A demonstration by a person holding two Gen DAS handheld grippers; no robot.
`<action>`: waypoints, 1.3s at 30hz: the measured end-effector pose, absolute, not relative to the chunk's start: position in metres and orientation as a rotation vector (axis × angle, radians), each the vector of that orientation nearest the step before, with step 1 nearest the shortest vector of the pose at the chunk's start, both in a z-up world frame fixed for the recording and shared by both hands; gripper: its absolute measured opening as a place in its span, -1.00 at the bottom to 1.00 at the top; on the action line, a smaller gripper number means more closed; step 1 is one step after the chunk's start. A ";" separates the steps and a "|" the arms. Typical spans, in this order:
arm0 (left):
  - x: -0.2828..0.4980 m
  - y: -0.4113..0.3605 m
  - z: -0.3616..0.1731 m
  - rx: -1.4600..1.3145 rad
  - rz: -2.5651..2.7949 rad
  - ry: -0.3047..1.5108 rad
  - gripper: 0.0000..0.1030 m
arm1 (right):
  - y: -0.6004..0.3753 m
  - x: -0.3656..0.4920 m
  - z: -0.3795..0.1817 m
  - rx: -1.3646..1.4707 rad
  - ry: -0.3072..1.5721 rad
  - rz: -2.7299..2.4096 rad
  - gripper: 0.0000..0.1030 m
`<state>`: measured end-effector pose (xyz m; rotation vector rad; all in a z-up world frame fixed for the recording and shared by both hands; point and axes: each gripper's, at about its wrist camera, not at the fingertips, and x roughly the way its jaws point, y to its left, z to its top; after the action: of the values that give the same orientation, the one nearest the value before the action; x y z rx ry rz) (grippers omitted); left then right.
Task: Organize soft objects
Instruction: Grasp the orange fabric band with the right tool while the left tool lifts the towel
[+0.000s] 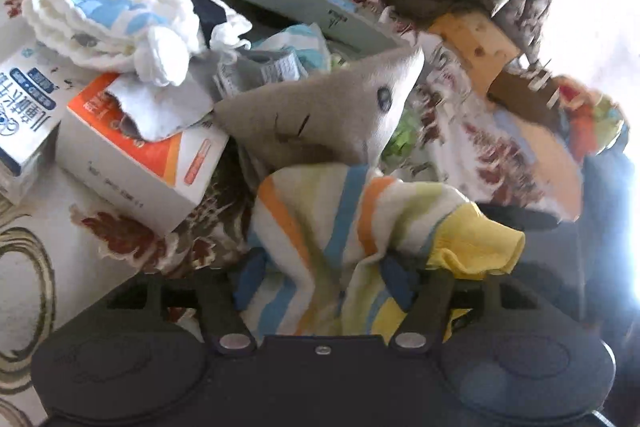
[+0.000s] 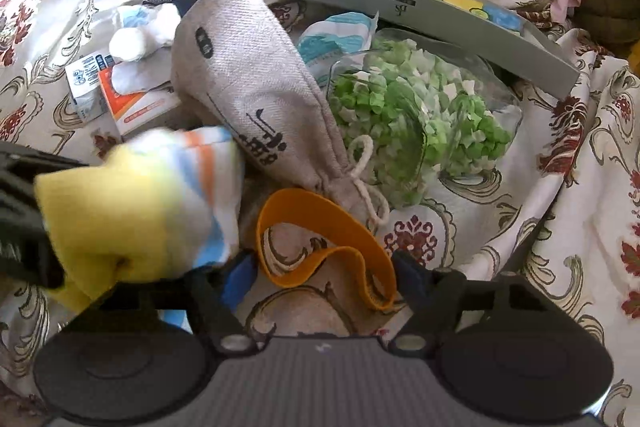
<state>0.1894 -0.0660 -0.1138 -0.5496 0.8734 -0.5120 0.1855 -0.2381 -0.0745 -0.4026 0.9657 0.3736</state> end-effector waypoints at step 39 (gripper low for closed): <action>0.176 -0.056 -0.112 -0.438 -0.355 0.877 -0.68 | -0.224 0.173 -0.089 -0.670 0.870 0.298 -0.38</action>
<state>0.1758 -0.0563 -0.1116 -0.4382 0.8769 -0.3553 0.1732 -0.2245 -0.0886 -0.6702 0.8705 0.2983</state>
